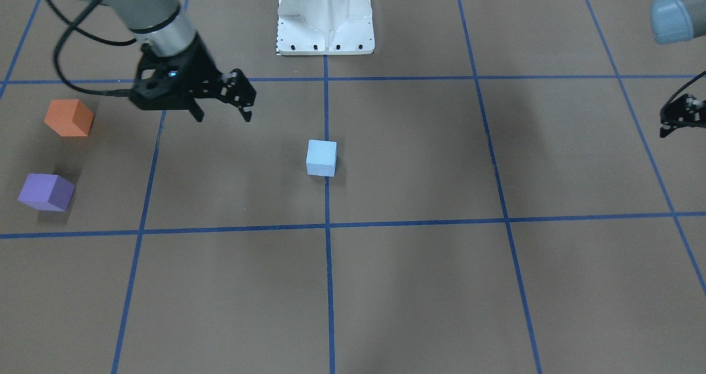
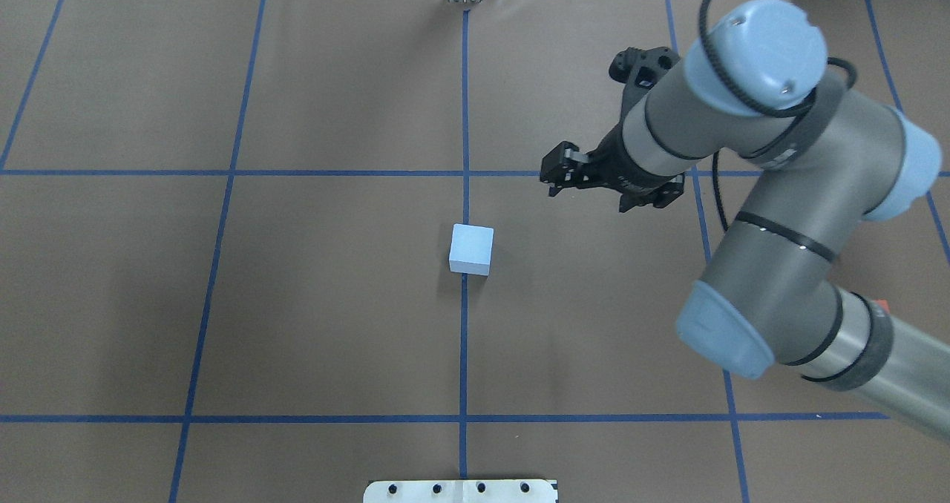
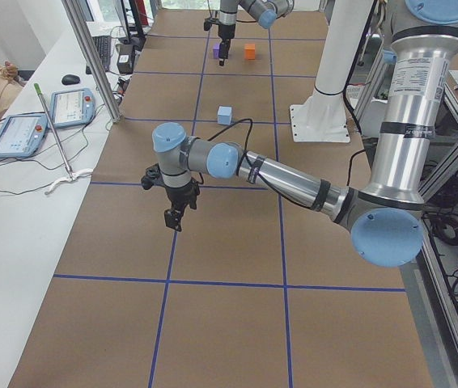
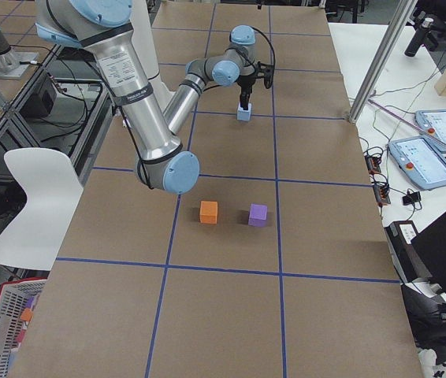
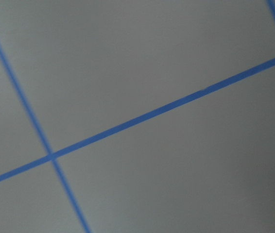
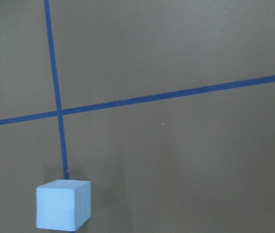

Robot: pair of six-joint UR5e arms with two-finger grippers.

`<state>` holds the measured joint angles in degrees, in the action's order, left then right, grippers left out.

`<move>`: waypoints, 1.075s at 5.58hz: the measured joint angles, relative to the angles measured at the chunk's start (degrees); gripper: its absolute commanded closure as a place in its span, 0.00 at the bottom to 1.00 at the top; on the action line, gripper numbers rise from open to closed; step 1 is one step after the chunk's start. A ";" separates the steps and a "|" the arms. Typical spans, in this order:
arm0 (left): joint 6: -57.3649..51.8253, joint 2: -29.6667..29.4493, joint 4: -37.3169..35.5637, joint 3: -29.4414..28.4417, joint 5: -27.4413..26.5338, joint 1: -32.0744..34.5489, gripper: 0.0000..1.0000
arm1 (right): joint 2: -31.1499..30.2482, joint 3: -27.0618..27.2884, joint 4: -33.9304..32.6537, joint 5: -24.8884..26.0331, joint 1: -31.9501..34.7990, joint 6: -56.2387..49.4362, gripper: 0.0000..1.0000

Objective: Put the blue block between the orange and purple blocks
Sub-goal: 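Move the right gripper to the light blue cube and grasp it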

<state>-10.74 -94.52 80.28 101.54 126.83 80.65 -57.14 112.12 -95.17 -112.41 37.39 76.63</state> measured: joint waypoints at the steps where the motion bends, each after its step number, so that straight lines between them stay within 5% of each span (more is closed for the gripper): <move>1: -8.00 2.79 0.04 -3.18 1.55 6.95 0.00 | 4.64 -4.51 -0.74 3.57 -4.02 3.42 0.00; 3: -16.90 5.48 0.02 -6.26 4.19 14.10 0.00 | 11.58 -14.00 -0.67 8.30 -8.95 6.16 0.00; 6: -18.57 6.31 0.11 -6.39 5.15 14.78 0.00 | 14.66 -26.19 6.15 15.49 -11.98 4.89 0.00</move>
<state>-29.31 -88.21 80.40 95.15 131.98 95.44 -42.49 85.92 -89.02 -96.92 25.41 81.52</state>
